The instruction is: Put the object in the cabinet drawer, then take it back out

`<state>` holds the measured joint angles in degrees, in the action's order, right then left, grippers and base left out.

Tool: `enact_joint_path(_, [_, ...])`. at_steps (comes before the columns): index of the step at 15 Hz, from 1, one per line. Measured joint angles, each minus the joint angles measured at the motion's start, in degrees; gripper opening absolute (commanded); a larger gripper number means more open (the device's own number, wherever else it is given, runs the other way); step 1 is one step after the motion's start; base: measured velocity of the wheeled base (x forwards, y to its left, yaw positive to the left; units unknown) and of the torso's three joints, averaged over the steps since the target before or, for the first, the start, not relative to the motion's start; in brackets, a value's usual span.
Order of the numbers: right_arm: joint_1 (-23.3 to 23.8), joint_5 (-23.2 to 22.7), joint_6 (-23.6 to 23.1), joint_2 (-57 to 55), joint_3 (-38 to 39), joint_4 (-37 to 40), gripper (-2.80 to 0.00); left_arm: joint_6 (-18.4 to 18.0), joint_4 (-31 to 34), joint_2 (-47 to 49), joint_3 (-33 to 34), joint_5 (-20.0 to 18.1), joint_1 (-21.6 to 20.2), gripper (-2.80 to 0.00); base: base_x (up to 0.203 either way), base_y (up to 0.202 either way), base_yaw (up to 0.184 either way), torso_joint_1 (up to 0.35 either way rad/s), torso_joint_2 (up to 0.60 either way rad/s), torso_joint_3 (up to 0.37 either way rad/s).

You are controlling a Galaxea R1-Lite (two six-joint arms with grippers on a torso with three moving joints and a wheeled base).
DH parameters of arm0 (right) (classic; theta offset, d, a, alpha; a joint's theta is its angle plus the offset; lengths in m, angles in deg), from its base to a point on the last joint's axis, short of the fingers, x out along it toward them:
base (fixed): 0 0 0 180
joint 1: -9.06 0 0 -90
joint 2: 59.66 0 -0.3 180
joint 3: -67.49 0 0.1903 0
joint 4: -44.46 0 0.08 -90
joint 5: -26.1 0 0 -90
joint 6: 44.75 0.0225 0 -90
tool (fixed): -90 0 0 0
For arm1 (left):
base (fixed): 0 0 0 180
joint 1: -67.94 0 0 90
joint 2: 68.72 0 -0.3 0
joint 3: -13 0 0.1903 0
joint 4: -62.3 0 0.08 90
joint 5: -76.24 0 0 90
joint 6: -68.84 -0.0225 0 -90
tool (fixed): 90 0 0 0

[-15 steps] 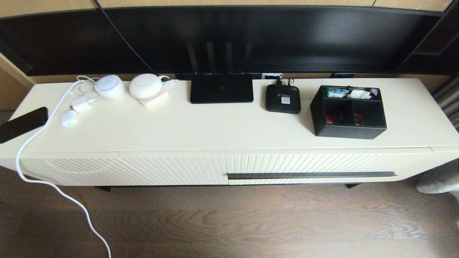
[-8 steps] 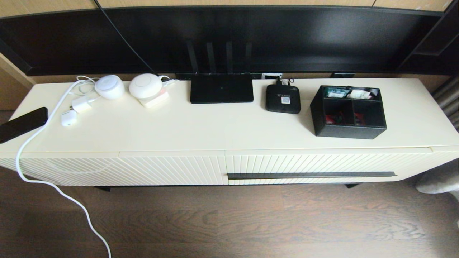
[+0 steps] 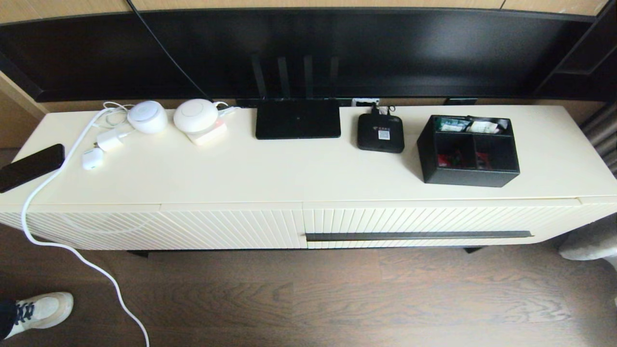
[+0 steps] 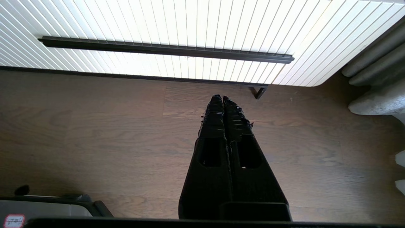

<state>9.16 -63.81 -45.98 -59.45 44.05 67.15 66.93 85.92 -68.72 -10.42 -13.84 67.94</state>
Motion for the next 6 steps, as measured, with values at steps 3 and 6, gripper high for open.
enact_joint_path(3, [0.0,0.0,-0.6,0.0,0.0,0.0,-2.8,0.0,0.0,0.0,0.0,0.0,0.0,-2.8,0.0,0.0,0.0,0.0,0.0,0.0])
enact_joint_path(6, [0.0,0.0,0.7,0.0,0.0,0.0,-2.8,0.0,0.0,0.0,0.0,0.0,0.0,-2.8,0.0,0.0,0.0,0.0,0.0,0.0])
